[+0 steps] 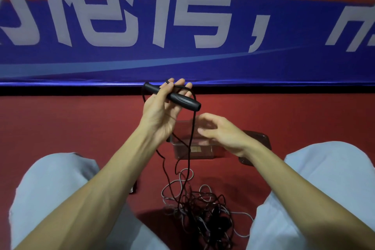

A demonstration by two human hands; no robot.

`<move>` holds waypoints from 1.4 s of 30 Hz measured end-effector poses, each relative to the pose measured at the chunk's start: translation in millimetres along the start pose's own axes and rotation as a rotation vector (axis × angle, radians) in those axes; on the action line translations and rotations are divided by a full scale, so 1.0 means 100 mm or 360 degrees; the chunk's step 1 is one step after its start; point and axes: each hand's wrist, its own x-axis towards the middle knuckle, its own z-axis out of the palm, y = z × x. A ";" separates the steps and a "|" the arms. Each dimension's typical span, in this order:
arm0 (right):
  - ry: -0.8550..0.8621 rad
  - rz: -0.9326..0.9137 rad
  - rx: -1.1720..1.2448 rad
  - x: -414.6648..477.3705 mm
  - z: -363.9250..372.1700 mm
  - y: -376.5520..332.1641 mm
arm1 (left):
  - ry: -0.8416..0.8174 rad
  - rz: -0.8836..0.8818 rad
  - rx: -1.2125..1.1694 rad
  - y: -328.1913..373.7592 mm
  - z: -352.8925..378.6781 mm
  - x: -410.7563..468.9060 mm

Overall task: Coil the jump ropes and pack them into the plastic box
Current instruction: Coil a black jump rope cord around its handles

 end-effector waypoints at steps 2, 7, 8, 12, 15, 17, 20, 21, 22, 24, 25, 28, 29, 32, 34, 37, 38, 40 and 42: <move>-0.0051 -0.0067 -0.0285 0.02 0.03 0.04 | -0.0032 -0.0005 0.0029 -0.02 0.01 -0.02; 0.0089 0.0094 -0.0280 0.06 0.05 0.09 | -0.0046 0.0051 0.0187 -0.02 0.01 0.00; 0.0166 0.0071 -0.0241 0.06 0.04 0.06 | -0.0045 0.0083 0.0291 -0.02 -0.01 0.01; 0.0526 -0.0082 0.0026 0.05 -0.06 -0.08 | -0.0083 0.0143 0.1034 -0.15 -0.07 0.01; 0.0753 -0.0178 0.0206 0.04 -0.18 -0.17 | -0.0174 0.0171 0.1481 -0.27 -0.13 -0.01; 0.0812 -0.0222 0.0328 0.02 -0.26 -0.23 | -0.0262 0.0206 0.1760 -0.30 -0.18 0.01; 0.0785 -0.0282 0.0509 -0.01 -0.29 -0.30 | -0.0404 0.0158 0.2221 -0.35 -0.26 0.01; 0.0774 -0.0315 0.0551 -0.02 -0.29 -0.31 | -0.0450 0.0122 0.2326 -0.37 -0.27 -0.01; 0.0768 -0.0362 0.0580 -0.02 -0.30 -0.33 | -0.0497 0.0080 0.2388 -0.38 -0.28 -0.02; 0.0763 -0.0462 0.0656 -0.04 -0.33 -0.38 | -0.0575 -0.0007 0.2423 -0.41 -0.28 -0.05; 0.0758 -0.0504 0.0720 -0.04 -0.35 -0.40 | -0.0599 -0.0036 0.2430 -0.42 -0.29 -0.06; 0.0699 -0.0584 0.0930 -0.06 -0.40 -0.42 | -0.0674 -0.0064 0.2383 -0.46 -0.28 -0.10; 0.0672 -0.0595 0.0997 -0.07 -0.40 -0.42 | -0.0686 -0.0060 0.2350 -0.47 -0.28 -0.11; 0.0675 -0.0611 0.1234 -0.05 -0.40 -0.40 | -0.0631 0.0008 0.2262 -0.48 -0.24 -0.12; 0.0732 -0.0599 0.1348 -0.03 -0.43 -0.38 | -0.0535 0.0019 0.2111 -0.46 -0.19 -0.13; 0.0774 -0.0518 0.1212 -0.02 -0.47 -0.36 | -0.0361 -0.0085 0.1639 -0.39 -0.09 -0.19; 0.0767 -0.0467 0.1108 -0.02 -0.47 -0.34 | -0.0323 -0.0108 0.1488 -0.36 -0.06 -0.20; 0.0724 -0.0370 0.0879 -0.02 -0.46 -0.31 | -0.0295 -0.0118 0.1297 -0.29 -0.03 -0.19; 0.0649 -0.0286 0.0654 -0.04 -0.43 -0.29 | -0.0286 -0.0105 0.1169 -0.24 0.00 -0.18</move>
